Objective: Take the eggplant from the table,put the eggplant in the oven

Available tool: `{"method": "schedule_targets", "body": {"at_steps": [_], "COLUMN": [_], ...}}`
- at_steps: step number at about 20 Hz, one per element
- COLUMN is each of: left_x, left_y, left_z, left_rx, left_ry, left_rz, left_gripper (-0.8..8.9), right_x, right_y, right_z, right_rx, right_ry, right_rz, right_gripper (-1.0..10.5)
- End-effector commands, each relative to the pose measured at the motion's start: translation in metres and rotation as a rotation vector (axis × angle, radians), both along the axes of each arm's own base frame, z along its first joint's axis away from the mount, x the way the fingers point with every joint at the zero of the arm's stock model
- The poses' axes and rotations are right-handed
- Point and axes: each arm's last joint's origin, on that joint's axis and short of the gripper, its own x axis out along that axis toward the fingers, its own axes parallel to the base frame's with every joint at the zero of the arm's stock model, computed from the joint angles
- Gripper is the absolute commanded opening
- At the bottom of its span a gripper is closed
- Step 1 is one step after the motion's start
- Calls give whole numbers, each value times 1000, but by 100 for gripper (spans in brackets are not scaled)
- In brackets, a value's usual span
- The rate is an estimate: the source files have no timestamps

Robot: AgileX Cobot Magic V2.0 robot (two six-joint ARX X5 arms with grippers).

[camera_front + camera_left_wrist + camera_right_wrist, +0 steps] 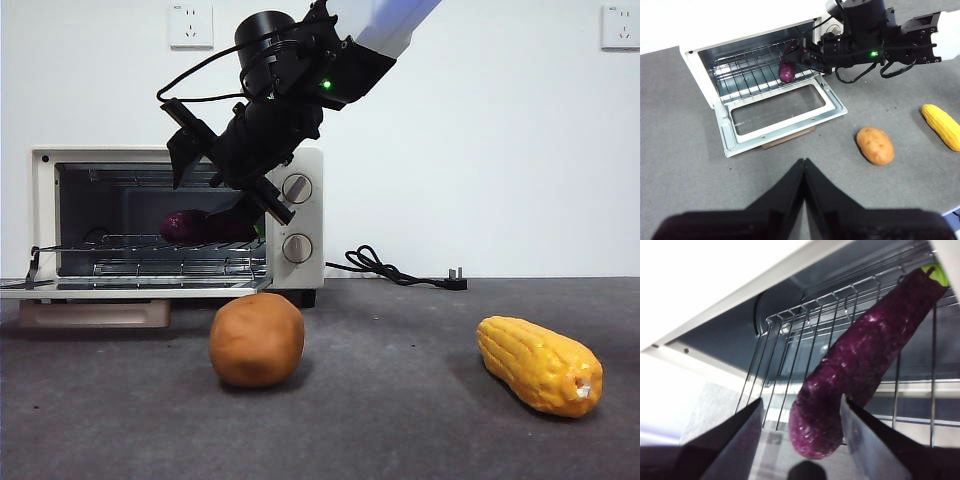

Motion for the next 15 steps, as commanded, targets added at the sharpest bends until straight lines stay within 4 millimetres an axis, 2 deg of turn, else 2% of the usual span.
{"method": "schedule_targets", "body": {"at_steps": [1,4,7,11,15], "left_x": [-1,-1,-1,0,2], "left_y": [0,0,0,0,-1], "left_z": [-1,-1,-1,-1,2], "left_rx": [13,13,14,15,11], "left_ry": [-6,-6,-7,-13,-42], "left_rz": [-8,-9,-9,-11,-12], "left_gripper": [-6,-6,-6,-6,-6], "right_x": [-2,-8,-20,-45,-78], "right_y": [2,-3,-14,-34,-63], "right_z": [2,16,52,102,136], "right_rx": [-15,-89,-170,-252,-448], "right_ry": [-4,-28,-126,-189,-185], "right_rz": [19,45,97,177,277], "right_gripper": [263,263,263,256,249]}}
